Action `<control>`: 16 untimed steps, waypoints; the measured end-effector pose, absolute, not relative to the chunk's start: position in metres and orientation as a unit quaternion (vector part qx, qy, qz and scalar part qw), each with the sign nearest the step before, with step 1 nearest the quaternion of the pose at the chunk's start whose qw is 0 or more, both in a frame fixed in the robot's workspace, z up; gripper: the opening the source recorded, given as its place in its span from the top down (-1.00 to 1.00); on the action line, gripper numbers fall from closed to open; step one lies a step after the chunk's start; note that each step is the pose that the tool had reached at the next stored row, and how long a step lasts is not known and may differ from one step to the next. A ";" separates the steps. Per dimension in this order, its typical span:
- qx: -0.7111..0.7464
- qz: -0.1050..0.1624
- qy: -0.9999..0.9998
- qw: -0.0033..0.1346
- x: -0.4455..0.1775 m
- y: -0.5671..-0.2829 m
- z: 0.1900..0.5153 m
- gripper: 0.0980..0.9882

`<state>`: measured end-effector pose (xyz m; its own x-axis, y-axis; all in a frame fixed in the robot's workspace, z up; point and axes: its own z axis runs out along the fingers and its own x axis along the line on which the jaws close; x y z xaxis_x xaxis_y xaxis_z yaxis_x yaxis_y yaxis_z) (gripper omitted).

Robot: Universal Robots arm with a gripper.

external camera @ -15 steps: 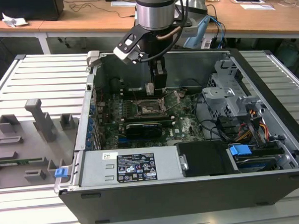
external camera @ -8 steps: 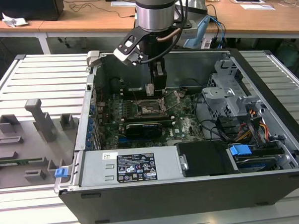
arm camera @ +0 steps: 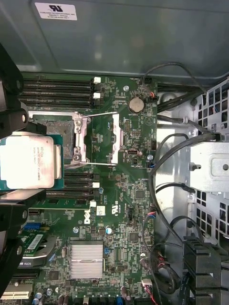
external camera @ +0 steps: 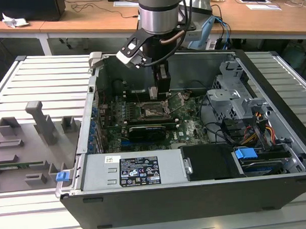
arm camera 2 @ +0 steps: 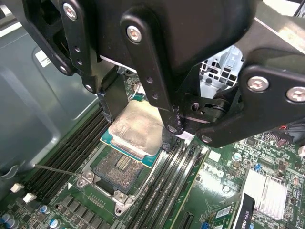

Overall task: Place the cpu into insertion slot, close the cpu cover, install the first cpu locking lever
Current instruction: 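Place the cpu into insertion slot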

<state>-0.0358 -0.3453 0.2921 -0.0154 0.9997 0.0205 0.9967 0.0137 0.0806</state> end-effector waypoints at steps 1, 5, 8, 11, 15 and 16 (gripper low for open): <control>0.701 0.036 0.712 0.021 -0.036 -0.345 0.291 0.03; 0.701 0.036 0.712 0.021 -0.036 -0.344 0.289 0.03; 0.702 0.036 0.711 0.021 -0.036 -0.339 0.282 0.03; 0.711 0.035 0.702 0.021 -0.036 -0.336 0.275 0.03; 0.711 0.034 0.702 0.020 -0.036 -0.335 0.268 0.03; 0.711 0.034 0.702 0.020 -0.036 -0.335 0.266 0.03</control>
